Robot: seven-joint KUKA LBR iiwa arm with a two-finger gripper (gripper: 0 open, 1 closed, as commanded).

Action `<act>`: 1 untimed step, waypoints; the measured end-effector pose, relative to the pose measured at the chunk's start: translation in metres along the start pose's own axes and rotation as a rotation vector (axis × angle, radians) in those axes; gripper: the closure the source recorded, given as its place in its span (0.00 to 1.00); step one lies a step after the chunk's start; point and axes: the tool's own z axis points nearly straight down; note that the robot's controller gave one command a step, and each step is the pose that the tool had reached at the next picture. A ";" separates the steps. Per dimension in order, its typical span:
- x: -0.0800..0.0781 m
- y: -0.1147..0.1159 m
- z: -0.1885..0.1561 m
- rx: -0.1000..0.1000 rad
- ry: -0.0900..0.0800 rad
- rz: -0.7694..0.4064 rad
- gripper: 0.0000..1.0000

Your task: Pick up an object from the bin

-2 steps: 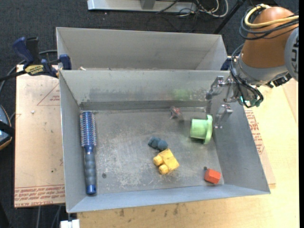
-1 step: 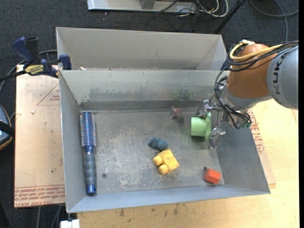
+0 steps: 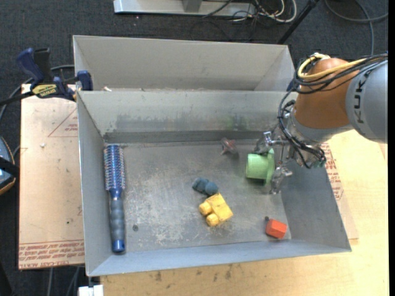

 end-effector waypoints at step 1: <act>0.019 -0.001 -0.128 0.002 -0.002 -0.253 1.00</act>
Offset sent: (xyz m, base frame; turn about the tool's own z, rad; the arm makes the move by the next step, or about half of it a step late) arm -0.0210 -0.0067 0.1245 -0.2555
